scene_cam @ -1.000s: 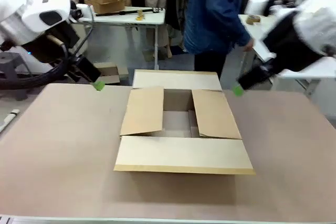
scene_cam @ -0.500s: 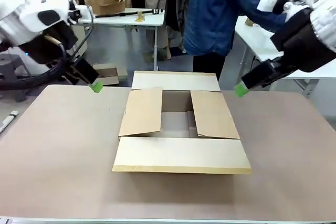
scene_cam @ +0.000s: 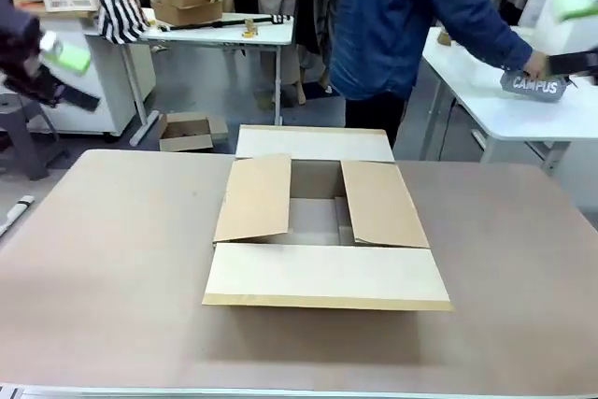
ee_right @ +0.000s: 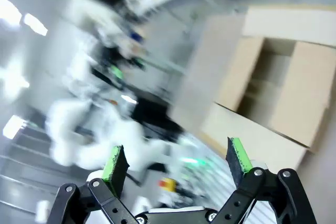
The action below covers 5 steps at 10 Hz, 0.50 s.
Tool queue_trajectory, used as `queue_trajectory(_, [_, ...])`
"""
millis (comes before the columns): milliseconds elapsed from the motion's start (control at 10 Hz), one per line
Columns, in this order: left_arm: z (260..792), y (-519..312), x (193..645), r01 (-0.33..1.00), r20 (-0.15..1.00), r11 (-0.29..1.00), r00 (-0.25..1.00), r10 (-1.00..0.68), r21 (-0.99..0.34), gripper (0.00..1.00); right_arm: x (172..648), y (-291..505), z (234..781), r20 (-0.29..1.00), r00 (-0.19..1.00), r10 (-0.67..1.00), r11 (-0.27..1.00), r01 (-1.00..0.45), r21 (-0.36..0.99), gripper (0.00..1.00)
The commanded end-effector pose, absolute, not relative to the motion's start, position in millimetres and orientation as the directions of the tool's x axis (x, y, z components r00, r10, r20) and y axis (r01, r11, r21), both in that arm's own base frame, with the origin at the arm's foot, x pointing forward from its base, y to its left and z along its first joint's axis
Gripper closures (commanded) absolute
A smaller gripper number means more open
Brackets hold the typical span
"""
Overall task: Pack the gift set into the box.
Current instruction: Place both hands on the side flaps of the Package Box and spread them outward.
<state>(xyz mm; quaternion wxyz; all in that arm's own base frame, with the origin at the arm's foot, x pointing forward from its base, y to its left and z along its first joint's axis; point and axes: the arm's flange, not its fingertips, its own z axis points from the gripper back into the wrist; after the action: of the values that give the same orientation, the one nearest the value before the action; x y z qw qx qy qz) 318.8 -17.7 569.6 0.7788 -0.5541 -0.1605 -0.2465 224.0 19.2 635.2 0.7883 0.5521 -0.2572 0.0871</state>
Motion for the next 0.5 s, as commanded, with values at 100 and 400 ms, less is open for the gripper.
queue_trajectory(100, [562,-54,344,0.291,0.280,-0.057,0.949,0.142,-0.955,0.00,220,3,592,0.301,0.854,-0.426,0.169,-0.252,0.953,0.00])
queue_trajectory(400, [564,-27,339,0.406,0.405,0.040,0.914,-0.020,-0.913,0.00,231,-19,640,0.351,0.866,-0.356,0.182,-0.305,0.935,0.00])
